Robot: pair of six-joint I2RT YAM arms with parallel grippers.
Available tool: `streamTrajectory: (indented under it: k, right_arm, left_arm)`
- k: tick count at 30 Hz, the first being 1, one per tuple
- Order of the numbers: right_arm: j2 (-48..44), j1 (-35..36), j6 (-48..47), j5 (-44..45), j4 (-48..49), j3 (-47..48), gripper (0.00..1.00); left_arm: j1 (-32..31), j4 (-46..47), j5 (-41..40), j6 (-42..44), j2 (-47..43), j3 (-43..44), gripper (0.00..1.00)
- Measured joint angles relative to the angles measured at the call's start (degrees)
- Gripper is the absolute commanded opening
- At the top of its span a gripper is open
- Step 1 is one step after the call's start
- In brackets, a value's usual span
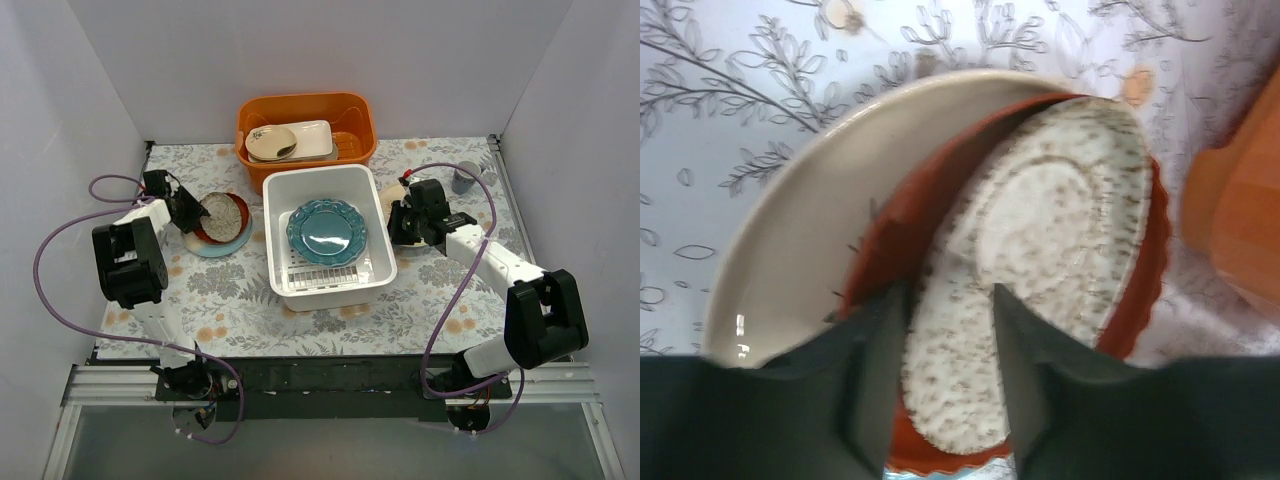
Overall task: Place the plates into the plastic bin on the countertop
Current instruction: Pick up the plate at the center of the board.
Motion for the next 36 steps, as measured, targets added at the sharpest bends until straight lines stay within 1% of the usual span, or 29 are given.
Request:
streamTrajectory:
  k: [2, 3, 7, 11, 16, 18, 19, 20, 22, 23, 29, 36]
  right_arm:
    - [0.0, 0.0, 0.0, 0.0, 0.0, 0.0, 0.17]
    - [0.0, 0.0, 0.0, 0.0, 0.0, 0.0, 0.17]
    - [0.0, 0.0, 0.0, -0.7, 0.6, -0.3, 0.17]
    - [-0.3, 0.0, 0.2, -1.1, 1.7, -0.9, 0.17]
    - [-0.4, 0.0, 0.3, -1.3, 2.2, -1.1, 0.21]
    - [-0.4, 0.0, 0.3, -1.5, 2.5, -1.2, 0.24]
    - [-0.5, 0.0, 0.3, -1.4, 2.6, -1.3, 0.29]
    - [-0.5, 0.0, 0.3, -1.4, 2.6, -1.3, 0.36]
    - [-0.6, -0.1, 0.1, -1.0, 2.4, -1.4, 0.43]
    - [-0.6, -0.1, 0.0, -0.8, 2.2, -1.5, 0.48]
    - [-0.6, -0.1, -0.3, 0.5, 0.0, -2.3, 0.59]
    - [-0.6, -0.5, -0.5, 2.0, -0.9, -2.3, 0.65]
  left_arm:
    - [0.0, -0.1, -0.4, -0.1, 0.5, 0.0, 0.17]
    - [0.1, -0.1, -0.6, -0.2, 0.8, 0.0, 0.10]
    - [0.3, -0.2, -0.6, 0.0, 1.4, 0.0, 0.00]
    - [0.3, -0.6, -0.3, 0.0, 1.4, 0.0, 0.00]
    - [0.3, -0.6, -0.2, 0.0, 1.4, 0.0, 0.00]
    - [0.3, -0.7, 0.0, -0.1, 1.4, 0.0, 0.00]
    - [0.3, -0.7, 0.0, -0.1, 1.4, 0.0, 0.00]
    - [0.3, -0.7, 0.1, -0.1, 1.4, 0.0, 0.00]
    - [0.3, -0.9, 0.3, -0.2, 1.2, 0.0, 0.00]
    - [0.3, -1.0, 0.3, -0.2, 1.1, 0.0, 0.00]
    - [0.2, -1.9, 1.3, -0.2, -1.4, -0.7, 0.00]
    - [0.2, -2.3, 1.0, -0.2, -5.8, -1.6, 0.00]
